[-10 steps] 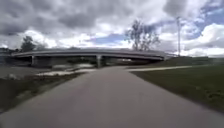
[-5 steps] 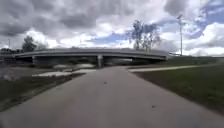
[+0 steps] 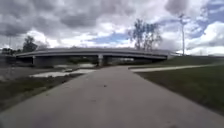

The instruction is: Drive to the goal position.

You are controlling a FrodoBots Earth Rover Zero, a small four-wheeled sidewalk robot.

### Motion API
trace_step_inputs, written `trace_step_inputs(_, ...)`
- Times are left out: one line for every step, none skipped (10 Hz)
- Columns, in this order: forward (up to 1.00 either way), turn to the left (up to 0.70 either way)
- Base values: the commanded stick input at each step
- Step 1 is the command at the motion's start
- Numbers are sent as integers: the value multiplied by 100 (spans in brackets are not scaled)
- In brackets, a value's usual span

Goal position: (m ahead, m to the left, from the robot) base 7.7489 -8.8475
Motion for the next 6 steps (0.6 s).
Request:
trace_step_inputs(100,0)
trace_step_inputs(100,0)
trace_step_inputs(100,0)
trace_step_inputs(100,0)
trace_step_inputs(100,0)
trace_step_inputs(100,0)
